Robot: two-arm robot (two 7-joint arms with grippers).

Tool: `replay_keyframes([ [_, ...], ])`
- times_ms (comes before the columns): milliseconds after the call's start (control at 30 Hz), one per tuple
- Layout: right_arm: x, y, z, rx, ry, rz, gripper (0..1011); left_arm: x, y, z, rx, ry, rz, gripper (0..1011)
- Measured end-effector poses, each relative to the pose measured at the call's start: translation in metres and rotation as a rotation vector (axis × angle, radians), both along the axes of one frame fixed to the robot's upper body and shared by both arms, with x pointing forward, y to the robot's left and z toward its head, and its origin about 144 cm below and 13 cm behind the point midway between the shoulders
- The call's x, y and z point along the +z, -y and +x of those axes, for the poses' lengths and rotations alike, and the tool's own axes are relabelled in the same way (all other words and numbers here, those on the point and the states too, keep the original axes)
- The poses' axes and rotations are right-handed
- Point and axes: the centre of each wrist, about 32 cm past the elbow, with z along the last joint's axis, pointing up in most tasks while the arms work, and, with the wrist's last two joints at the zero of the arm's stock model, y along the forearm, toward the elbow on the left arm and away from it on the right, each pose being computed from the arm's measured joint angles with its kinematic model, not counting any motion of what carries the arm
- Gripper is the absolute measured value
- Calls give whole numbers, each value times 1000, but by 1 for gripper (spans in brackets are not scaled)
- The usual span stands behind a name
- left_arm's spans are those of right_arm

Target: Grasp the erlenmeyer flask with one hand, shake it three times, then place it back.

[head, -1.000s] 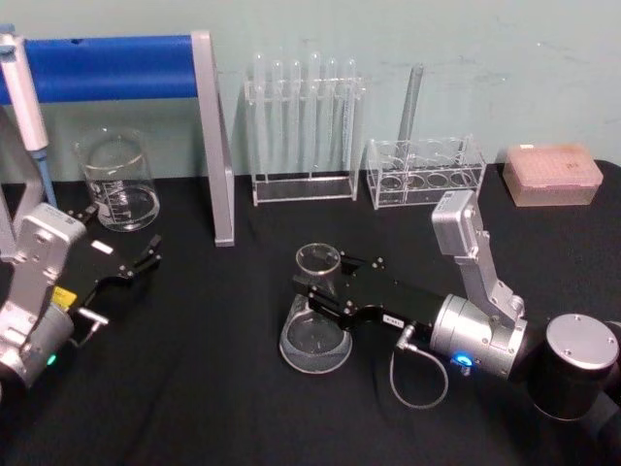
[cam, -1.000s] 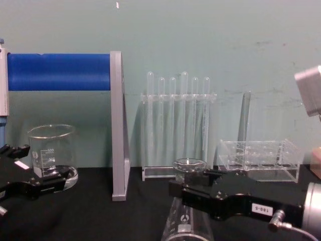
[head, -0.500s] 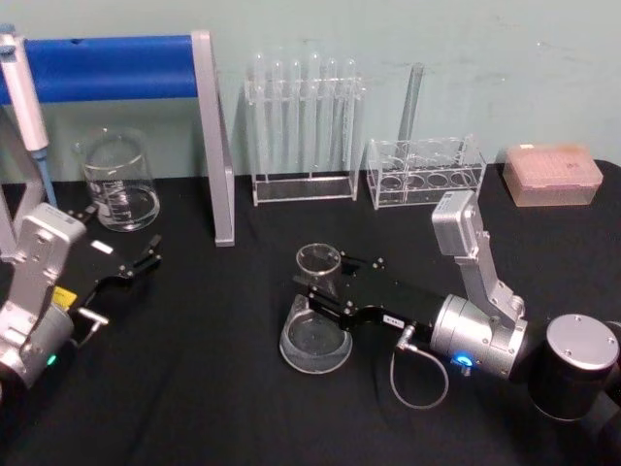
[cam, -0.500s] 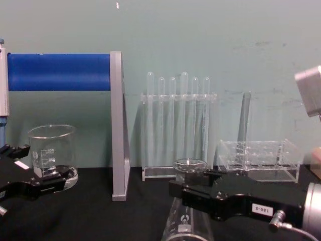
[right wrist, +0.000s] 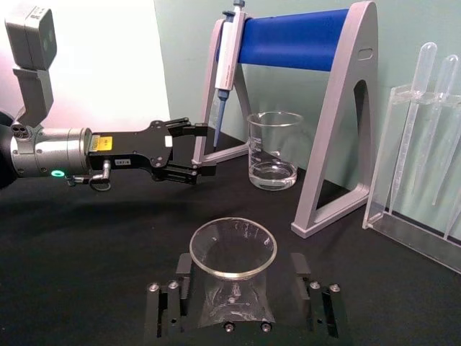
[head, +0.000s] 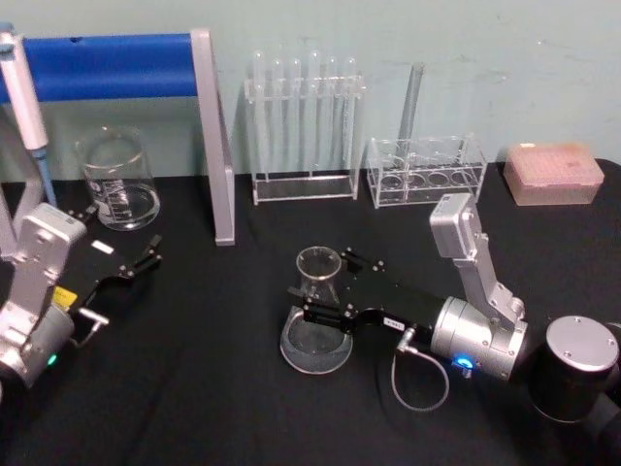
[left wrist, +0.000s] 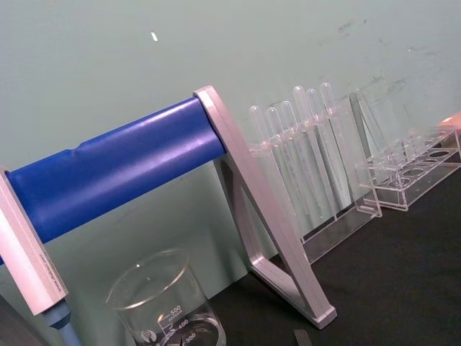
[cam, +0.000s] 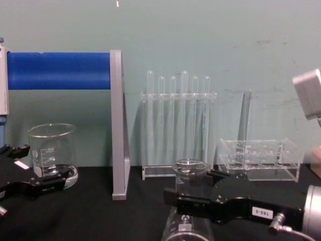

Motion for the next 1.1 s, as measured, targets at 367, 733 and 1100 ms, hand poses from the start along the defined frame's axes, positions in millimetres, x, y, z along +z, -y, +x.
replay_keyframes([
  [367,0,0,0,1,2,1,1000,0,0,0,0,0,0,1001],
  [733,1,0,0,1,4,3,1000,0,0,0,0,0,0,1001],
  [1100,1,-1,0,3,3,0,1000,0,0,0,0,0,0,1001],
])
